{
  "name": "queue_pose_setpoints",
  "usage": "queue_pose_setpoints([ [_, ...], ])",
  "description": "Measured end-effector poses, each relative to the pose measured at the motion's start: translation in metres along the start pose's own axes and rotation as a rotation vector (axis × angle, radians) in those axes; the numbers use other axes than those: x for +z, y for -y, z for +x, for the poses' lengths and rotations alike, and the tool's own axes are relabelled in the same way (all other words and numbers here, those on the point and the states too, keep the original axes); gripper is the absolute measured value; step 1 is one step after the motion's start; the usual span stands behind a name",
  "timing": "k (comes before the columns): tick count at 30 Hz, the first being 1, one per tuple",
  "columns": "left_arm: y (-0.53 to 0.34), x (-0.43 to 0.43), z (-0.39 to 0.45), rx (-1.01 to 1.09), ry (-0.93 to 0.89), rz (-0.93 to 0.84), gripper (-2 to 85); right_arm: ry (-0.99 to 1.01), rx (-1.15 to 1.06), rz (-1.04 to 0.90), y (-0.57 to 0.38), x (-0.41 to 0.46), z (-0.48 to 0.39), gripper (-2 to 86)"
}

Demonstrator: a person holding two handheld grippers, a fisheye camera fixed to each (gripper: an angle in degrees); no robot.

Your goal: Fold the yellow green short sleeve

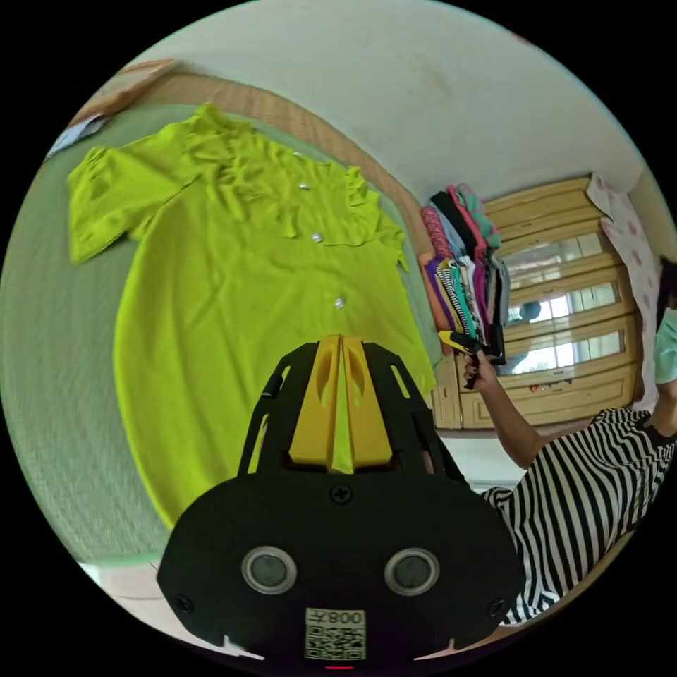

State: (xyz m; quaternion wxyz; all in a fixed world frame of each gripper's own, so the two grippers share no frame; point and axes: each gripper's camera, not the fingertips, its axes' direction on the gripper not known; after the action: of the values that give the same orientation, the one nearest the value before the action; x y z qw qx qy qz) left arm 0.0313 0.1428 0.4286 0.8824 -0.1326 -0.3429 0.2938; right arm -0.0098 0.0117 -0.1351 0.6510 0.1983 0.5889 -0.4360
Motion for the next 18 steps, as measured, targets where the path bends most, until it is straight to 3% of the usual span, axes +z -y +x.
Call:
queue_pose_setpoints([
  [7, 0.131, 0.094, 0.086, 0.269, -0.084, -0.116, 3.5, -0.078, -0.121, 0.081, 0.076, 0.02, -0.057, 8.1],
  [18, 0.307, 0.232, 0.217, 0.549, 0.05, -0.233, 7.9, -0.152, -0.107, 0.115, 0.124, 0.052, -0.082, 8.1],
])
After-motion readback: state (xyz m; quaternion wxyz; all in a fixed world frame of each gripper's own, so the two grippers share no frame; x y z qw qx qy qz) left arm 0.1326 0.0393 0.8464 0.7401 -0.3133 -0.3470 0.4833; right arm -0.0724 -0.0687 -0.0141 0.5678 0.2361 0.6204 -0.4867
